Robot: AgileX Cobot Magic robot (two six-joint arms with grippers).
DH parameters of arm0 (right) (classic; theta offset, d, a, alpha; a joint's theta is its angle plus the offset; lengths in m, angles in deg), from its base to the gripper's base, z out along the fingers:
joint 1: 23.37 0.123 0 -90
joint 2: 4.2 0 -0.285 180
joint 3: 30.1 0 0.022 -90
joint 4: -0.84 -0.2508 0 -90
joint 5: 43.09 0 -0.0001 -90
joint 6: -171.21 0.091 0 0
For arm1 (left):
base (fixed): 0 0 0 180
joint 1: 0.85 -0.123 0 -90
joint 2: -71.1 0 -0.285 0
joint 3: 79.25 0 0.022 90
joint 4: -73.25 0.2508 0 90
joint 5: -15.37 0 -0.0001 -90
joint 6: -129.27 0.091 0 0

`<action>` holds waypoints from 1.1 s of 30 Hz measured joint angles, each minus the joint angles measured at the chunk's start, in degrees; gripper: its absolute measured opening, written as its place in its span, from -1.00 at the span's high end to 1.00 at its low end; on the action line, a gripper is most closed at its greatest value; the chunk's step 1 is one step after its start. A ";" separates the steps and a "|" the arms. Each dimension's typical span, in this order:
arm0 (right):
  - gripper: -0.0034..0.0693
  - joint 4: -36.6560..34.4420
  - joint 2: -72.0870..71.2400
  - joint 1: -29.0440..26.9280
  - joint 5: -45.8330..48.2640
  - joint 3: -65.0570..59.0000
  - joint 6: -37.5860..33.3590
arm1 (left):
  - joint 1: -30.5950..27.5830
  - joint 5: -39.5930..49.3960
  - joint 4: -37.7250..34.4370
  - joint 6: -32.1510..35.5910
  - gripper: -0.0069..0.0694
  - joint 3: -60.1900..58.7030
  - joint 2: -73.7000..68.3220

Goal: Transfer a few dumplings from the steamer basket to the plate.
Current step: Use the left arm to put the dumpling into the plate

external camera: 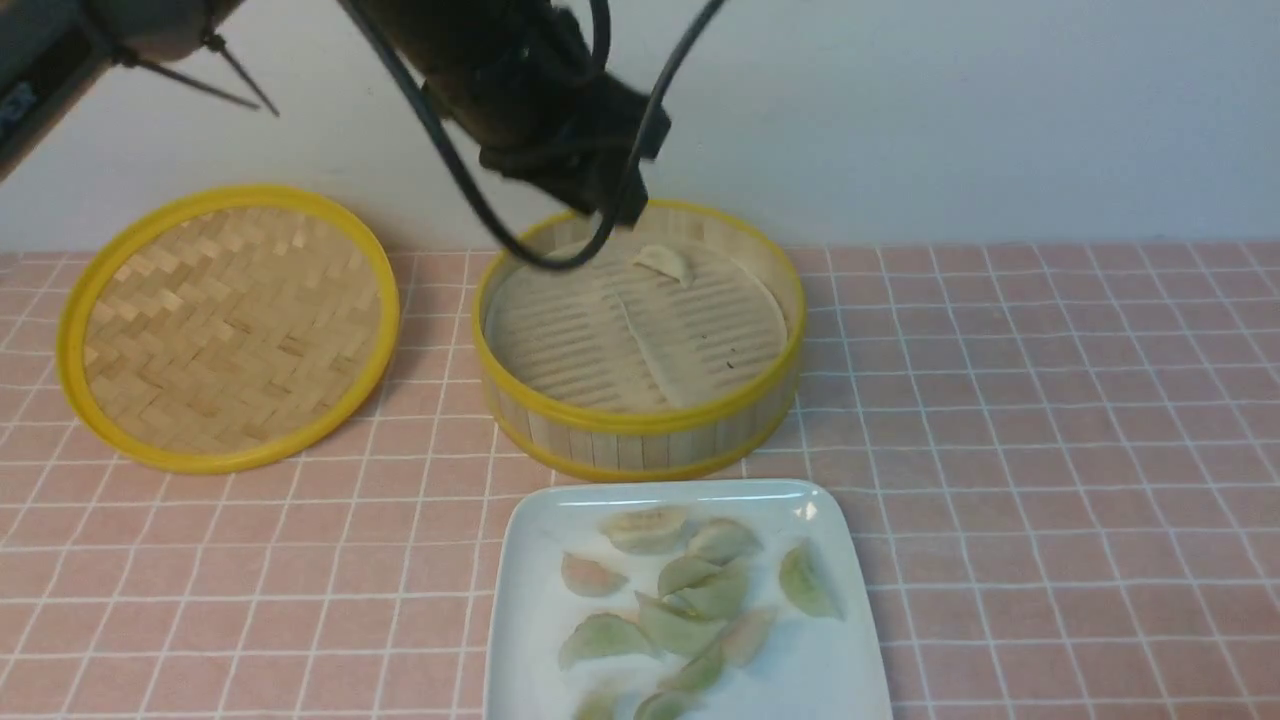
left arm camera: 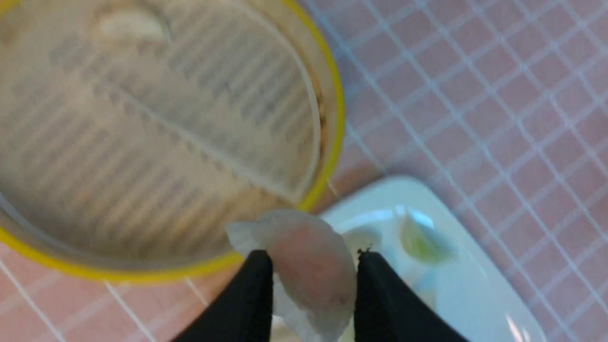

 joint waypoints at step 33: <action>0.93 0.00 0.00 0.00 0.00 0.00 0.87 | 5.48 -19.13 0.34 1.34 -0.47 -42.97 11.51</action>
